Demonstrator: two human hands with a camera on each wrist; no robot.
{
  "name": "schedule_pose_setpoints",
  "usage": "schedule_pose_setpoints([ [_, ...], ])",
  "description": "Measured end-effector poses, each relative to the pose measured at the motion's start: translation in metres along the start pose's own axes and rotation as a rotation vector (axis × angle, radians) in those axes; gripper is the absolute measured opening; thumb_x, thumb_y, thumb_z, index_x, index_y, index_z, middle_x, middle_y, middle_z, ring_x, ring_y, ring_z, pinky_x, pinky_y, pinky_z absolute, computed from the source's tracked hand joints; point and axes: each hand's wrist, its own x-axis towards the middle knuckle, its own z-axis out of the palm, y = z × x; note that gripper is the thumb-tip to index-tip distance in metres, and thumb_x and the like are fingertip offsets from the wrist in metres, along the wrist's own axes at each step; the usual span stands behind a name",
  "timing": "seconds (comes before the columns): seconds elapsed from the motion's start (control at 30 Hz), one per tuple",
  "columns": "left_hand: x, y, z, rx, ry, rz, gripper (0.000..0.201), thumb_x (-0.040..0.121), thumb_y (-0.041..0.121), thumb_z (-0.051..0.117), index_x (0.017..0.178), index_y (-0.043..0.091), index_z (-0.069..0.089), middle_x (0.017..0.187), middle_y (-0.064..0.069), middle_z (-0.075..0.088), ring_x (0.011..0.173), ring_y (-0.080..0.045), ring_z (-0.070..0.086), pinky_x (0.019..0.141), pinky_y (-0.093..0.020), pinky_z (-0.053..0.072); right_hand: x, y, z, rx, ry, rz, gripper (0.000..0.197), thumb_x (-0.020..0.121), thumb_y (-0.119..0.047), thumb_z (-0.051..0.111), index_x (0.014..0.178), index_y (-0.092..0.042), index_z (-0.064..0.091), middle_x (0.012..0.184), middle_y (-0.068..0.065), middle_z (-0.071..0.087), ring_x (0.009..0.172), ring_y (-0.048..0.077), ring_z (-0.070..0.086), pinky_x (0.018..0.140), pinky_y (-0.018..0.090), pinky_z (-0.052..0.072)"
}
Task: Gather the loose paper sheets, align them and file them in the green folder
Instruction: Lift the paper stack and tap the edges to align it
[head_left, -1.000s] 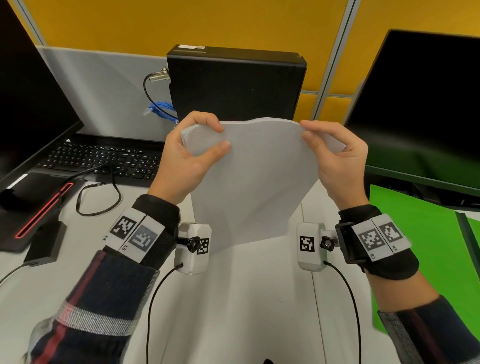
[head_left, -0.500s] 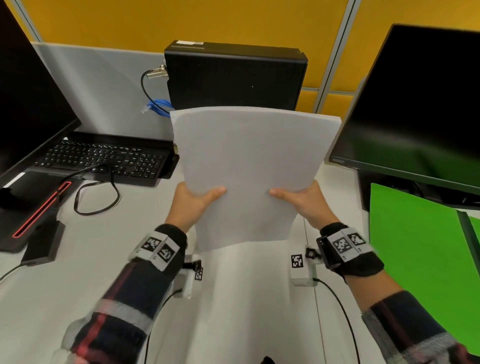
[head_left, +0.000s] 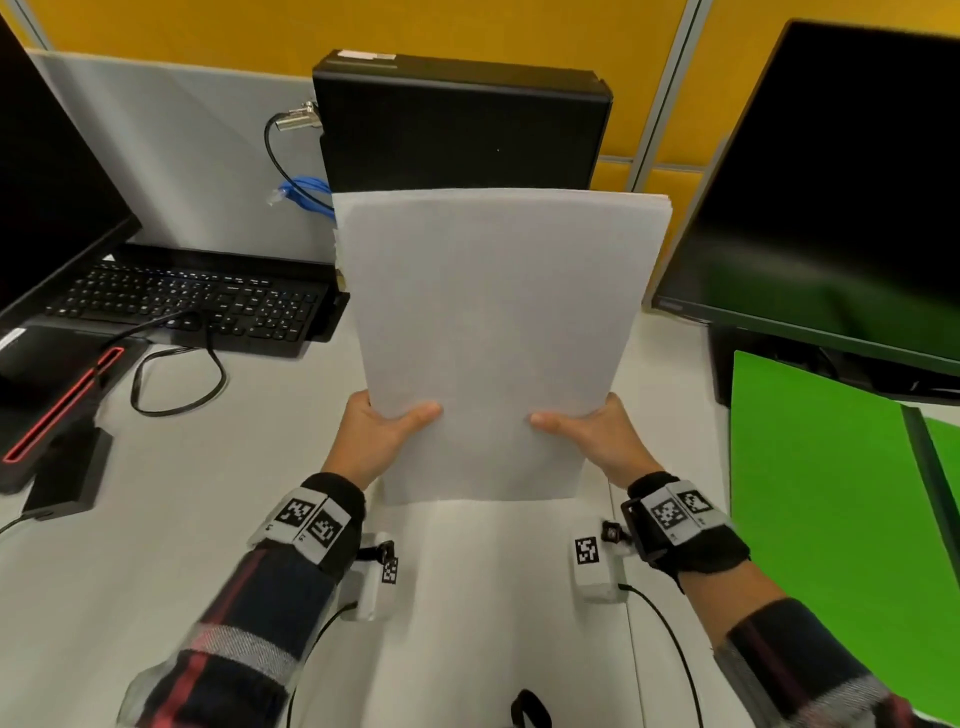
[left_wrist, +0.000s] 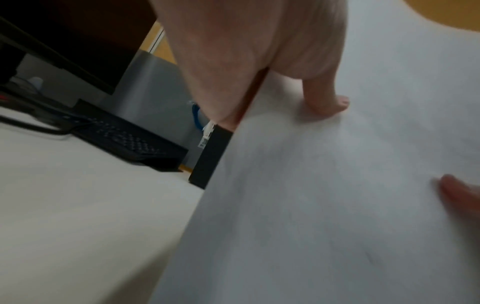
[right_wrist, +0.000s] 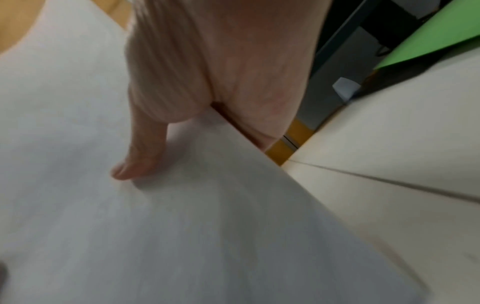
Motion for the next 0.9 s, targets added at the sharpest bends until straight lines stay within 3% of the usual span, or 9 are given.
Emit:
schedule_pose_setpoints([
  [0.17, -0.006, -0.011, 0.001, 0.006, -0.01, -0.058, 0.03, 0.073, 0.006, 0.074, 0.094, 0.026, 0.064, 0.093, 0.008, 0.068, 0.087, -0.005, 0.065, 0.074, -0.017, 0.051, -0.005, 0.013, 0.004, 0.025, 0.016, 0.023, 0.035, 0.067, -0.001, 0.079, 0.09, -0.026, 0.067, 0.087, -0.014, 0.072, 0.08, -0.003, 0.069, 0.072, 0.014, 0.053],
  [0.4, -0.004, -0.001, 0.003, -0.038, 0.093, 0.057, 0.027, 0.074, 0.003, 0.073, 0.088, 0.023, 0.064, 0.088, 0.008, 0.067, 0.07, 0.01, 0.066, 0.066, -0.004, 0.05, -0.002, -0.002, 0.004, 0.062, 0.046, -0.086, 0.043, 0.067, 0.002, 0.078, 0.104, -0.016, 0.065, 0.098, -0.006, 0.07, 0.088, 0.002, 0.068, 0.075, 0.013, 0.053],
  [0.5, -0.01, -0.017, 0.005, -0.022, 0.085, -0.017, 0.025, 0.075, 0.004, 0.073, 0.091, 0.02, 0.063, 0.086, 0.012, 0.065, 0.067, 0.013, 0.064, 0.063, 0.0, 0.048, -0.007, 0.019, 0.006, 0.034, 0.023, -0.014, 0.038, 0.07, 0.001, 0.076, 0.096, -0.024, 0.064, 0.096, -0.009, 0.068, 0.081, -0.008, 0.066, 0.07, 0.008, 0.052],
  [0.57, -0.012, -0.025, 0.006, -0.012, 0.082, -0.053, 0.029, 0.076, 0.004, 0.072, 0.101, 0.014, 0.062, 0.086, 0.013, 0.064, 0.069, 0.01, 0.062, 0.062, 0.001, 0.047, -0.009, 0.031, 0.009, 0.026, 0.017, 0.023, 0.038, 0.072, 0.0, 0.075, 0.094, -0.028, 0.062, 0.097, -0.009, 0.067, 0.079, -0.011, 0.065, 0.07, 0.008, 0.052],
  [0.63, -0.011, -0.028, 0.006, 0.001, 0.079, -0.074, 0.03, 0.076, 0.005, 0.072, 0.102, 0.016, 0.061, 0.087, 0.011, 0.064, 0.073, 0.008, 0.062, 0.064, -0.002, 0.048, -0.007, 0.035, 0.01, 0.027, 0.029, 0.039, 0.035, 0.073, -0.001, 0.074, 0.094, -0.027, 0.063, 0.097, -0.007, 0.067, 0.08, -0.009, 0.065, 0.071, 0.009, 0.053],
  [0.77, -0.008, -0.028, 0.006, 0.013, 0.08, -0.145, 0.033, 0.077, 0.009, 0.073, 0.106, 0.013, 0.06, 0.1, -0.004, 0.064, 0.092, -0.017, 0.061, 0.087, -0.027, 0.047, -0.002, 0.033, 0.012, 0.026, 0.035, 0.063, 0.031, 0.074, -0.002, 0.073, 0.096, -0.022, 0.063, 0.097, -0.003, 0.067, 0.079, -0.005, 0.065, 0.069, 0.009, 0.053],
  [0.9, -0.009, -0.022, 0.008, 0.044, 0.073, -0.134, 0.034, 0.079, 0.007, 0.07, 0.113, 0.006, 0.06, 0.102, -0.005, 0.063, 0.096, -0.02, 0.059, 0.087, -0.028, 0.045, -0.004, 0.031, 0.011, 0.026, 0.044, 0.066, 0.03, 0.076, -0.005, 0.072, 0.102, -0.016, 0.063, 0.098, 0.0, 0.067, 0.085, 0.005, 0.064, 0.068, 0.009, 0.053],
])
